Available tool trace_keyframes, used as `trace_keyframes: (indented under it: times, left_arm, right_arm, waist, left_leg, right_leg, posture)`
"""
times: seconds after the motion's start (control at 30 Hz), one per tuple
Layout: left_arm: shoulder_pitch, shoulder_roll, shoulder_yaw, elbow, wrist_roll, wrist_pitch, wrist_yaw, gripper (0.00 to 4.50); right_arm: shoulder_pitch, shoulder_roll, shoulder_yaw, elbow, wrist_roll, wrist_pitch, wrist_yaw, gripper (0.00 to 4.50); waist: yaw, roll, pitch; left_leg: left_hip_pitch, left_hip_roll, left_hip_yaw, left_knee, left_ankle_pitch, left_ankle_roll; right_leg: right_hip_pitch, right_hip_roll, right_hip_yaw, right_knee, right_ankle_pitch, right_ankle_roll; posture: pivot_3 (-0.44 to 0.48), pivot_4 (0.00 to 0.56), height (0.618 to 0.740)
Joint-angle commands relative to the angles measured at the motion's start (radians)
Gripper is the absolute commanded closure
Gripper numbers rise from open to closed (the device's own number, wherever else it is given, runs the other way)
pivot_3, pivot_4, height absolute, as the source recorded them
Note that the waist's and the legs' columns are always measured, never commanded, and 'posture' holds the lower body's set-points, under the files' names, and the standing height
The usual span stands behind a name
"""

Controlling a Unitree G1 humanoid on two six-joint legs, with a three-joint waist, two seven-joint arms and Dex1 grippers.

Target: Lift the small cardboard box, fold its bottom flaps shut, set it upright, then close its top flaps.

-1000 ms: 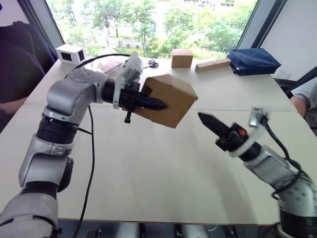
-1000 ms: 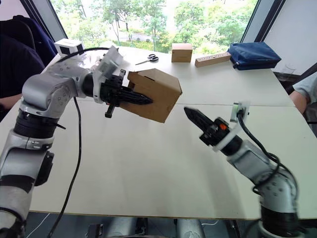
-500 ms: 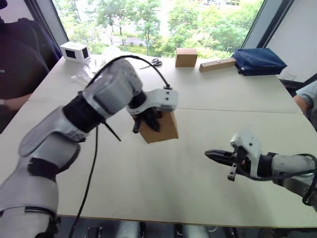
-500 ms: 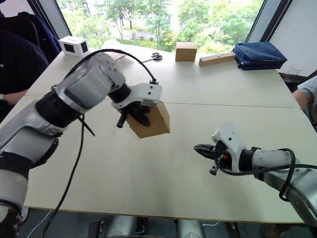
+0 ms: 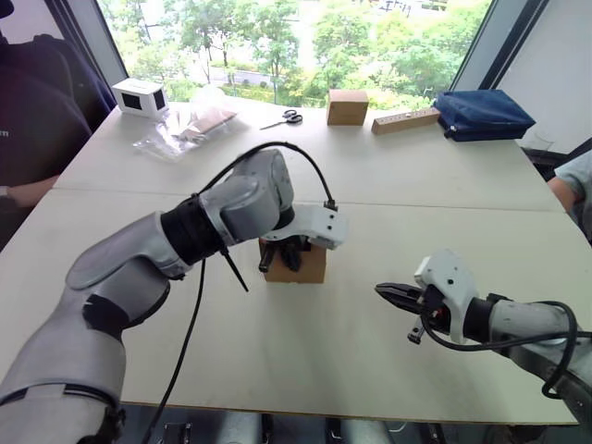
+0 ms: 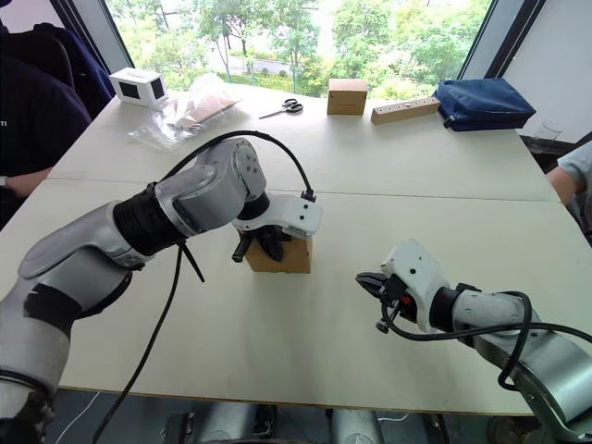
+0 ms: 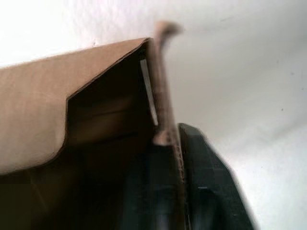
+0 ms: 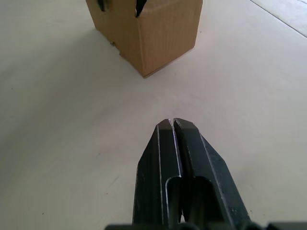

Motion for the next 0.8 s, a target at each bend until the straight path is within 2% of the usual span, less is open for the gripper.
trace_keyframes:
  times: [0.03, 0.07, 0.1, 0.23, 0.27, 0.4, 0.47, 0.57, 0.67, 0.8]
  left_arm:
    - [-0.022, 0.003, 0.033, -0.032, -0.004, 0.013, -0.015, 2.52]
    - [-0.029, -0.001, 0.04, -0.022, -0.008, 0.023, -0.015, 2.31]
    - [-0.035, -0.002, 0.047, -0.014, -0.01, 0.028, -0.016, 1.72]
    - [-0.068, -0.009, 0.079, 0.025, -0.03, 0.063, -0.021, 0.22]
    - [-0.088, -0.008, 0.103, 0.044, -0.054, 0.066, -0.023, 0.09]
    - [-0.167, 0.028, 0.197, 0.109, -0.175, 0.068, -0.024, 0.09]
    - [-0.175, 0.084, 0.27, 0.129, -0.277, 0.038, -0.024, 0.09]
    - [-0.129, 0.104, 0.421, 0.185, -0.336, -0.011, -0.01, 0.09]
    - [-0.05, 0.076, 0.631, 0.248, -0.383, -0.071, 0.138, 0.09]
    - [0.12, 0.094, 0.832, 0.19, -0.443, -0.141, 0.25, 0.09]
  right_arm:
    - [-0.01, -0.001, -0.034, -0.001, -0.021, -0.016, 0.025, 4.5]
    - [-0.017, -0.001, -0.032, 0.007, -0.026, -0.017, 0.031, 4.5]
    - [-0.024, 0.0, -0.03, 0.013, -0.03, -0.017, 0.037, 4.5]
    - [-0.053, 0.009, -0.02, 0.033, -0.04, -0.015, 0.056, 4.5]
    - [-0.062, 0.01, -0.017, 0.04, -0.039, -0.016, 0.064, 4.5]
    - [-0.092, 0.023, -0.029, 0.066, -0.01, -0.011, 0.11, 4.5]
    - [-0.146, 0.06, -0.051, 0.106, 0.054, -0.005, 0.131, 4.5]
    - [-0.245, 0.109, -0.055, 0.187, 0.091, -0.02, 0.158, 4.5]
    - [-0.347, 0.149, -0.023, 0.28, 0.069, -0.049, 0.183, 4.5]
    - [-0.459, 0.199, 0.019, 0.389, 0.033, -0.091, 0.218, 4.5]
  waist:
    - [0.0, 0.0, 0.0]
    - [0.0, 0.0, 0.0]
    - [0.0, 0.0, 0.0]
    - [0.0, 0.0, 0.0]
    - [0.0, 0.0, 0.0]
    - [-0.001, 0.0, 0.0]
    - [-0.005, 0.0, 0.0]
    - [-0.011, 0.002, -0.001]
    - [-0.007, 0.002, -0.001]
    - [-0.008, 0.002, -0.001]
  left_leg:
    - [0.0, 0.0, 0.0, 0.0, 0.0, 0.0]
    - [0.0, 0.0, 0.0, 0.0, 0.0, 0.0]
    - [0.0, 0.0, 0.0, 0.0, 0.0, 0.0]
    - [0.0, 0.0, 0.0, 0.0, 0.0, 0.0]
    - [0.0, 0.0, 0.0, 0.0, 0.0, 0.0]
    - [0.0, 0.0, 0.0, 0.0, 0.0, 0.0]
    - [0.0, 0.0, 0.0, 0.0, 0.0, 0.0]
    - [0.002, 0.001, 0.0, 0.0, 0.0, 0.0]
    - [0.002, 0.001, 0.0, 0.0, 0.0, 0.0]
    - [0.002, 0.0, 0.0, 0.001, 0.0, -0.001]
  right_leg:
    - [0.0, 0.0, 0.0, 0.0, 0.0, 0.0]
    - [0.0, 0.0, 0.0, 0.0, 0.0, 0.0]
    - [0.0, 0.0, 0.0, 0.001, 0.0, 0.0]
    - [0.0, 0.0, 0.0, 0.001, 0.0, 0.0]
    - [0.0, 0.0, 0.0, 0.001, 0.0, 0.0]
    - [0.0, 0.0, 0.0, 0.001, 0.0, 0.001]
    - [0.0, 0.0, 0.0, 0.001, 0.0, 0.001]
    - [0.0, 0.0, 0.0, 0.003, 0.001, 0.001]
    - [0.0, 0.0, 0.0, 0.006, 0.001, 0.001]
    - [-0.001, 0.0, 0.0, 0.01, 0.001, 0.002]
  posture:
    - [0.0, 0.15, 0.74]
    - [0.0, 0.15, 0.74]
    - [0.0, 0.15, 0.74]
    - [0.0, 0.15, 0.74]
    - [0.0, 0.15, 0.74]
    - [0.0, 0.15, 0.74]
    - [0.0, 0.15, 0.74]
    - [0.0, 0.15, 0.74]
    - [0.0, 0.15, 0.74]
    - [0.0, 0.15, 0.74]
